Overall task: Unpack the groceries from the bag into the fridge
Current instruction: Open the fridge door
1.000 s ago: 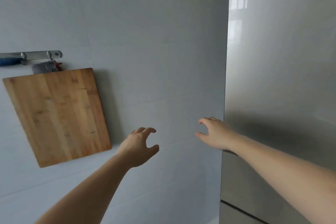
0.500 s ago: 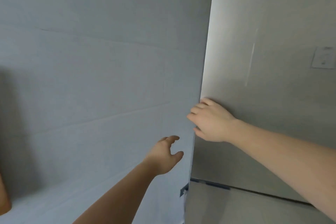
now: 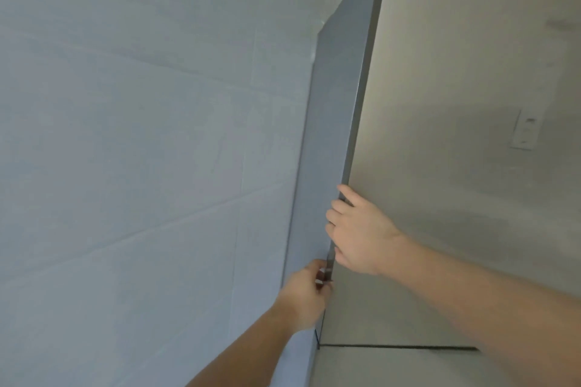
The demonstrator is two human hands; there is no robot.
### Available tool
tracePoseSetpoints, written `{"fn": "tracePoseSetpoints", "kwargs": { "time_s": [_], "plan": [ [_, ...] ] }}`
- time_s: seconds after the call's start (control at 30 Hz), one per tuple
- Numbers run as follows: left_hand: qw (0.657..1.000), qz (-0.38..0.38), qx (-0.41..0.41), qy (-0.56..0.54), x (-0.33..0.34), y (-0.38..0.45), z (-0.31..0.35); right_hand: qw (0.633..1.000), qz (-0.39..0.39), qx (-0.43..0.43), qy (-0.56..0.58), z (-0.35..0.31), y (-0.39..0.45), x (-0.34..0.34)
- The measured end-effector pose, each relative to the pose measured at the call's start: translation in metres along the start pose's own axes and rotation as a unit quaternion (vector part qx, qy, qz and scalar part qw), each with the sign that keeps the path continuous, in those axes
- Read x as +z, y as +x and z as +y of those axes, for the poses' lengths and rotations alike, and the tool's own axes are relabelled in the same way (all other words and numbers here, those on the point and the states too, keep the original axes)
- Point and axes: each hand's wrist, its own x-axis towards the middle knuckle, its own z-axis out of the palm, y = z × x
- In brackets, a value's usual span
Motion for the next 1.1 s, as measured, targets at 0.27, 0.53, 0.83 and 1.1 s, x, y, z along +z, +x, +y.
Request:
{"fn": "tracePoseSetpoints", "kwargs": {
  "time_s": [0.27, 0.53, 0.83, 1.1],
  "plan": [
    [0.997, -0.070, 0.001, -0.016, -0.009, -0.008, 0.004, 0.996, 0.071, 0.046, 0.036, -0.007, -0.020, 0.001],
    [0.992, -0.124, -0.006, -0.015, -0.011, -0.052, 0.036, 0.979, 0.192, 0.038, 0.061, -0.013, -0.085, -0.017],
    [0.998, 0.024, 0.049, 0.038, 0.010, -0.108, 0.108, 0.958, 0.263, 0.040, 0.106, -0.015, -0.223, -0.035],
    [0.932, -0.102, 0.127, 0.325, 0.066, -0.144, 0.152, 0.977, 0.183, 0.059, 0.094, -0.007, -0.347, -0.060]
  ]
}}
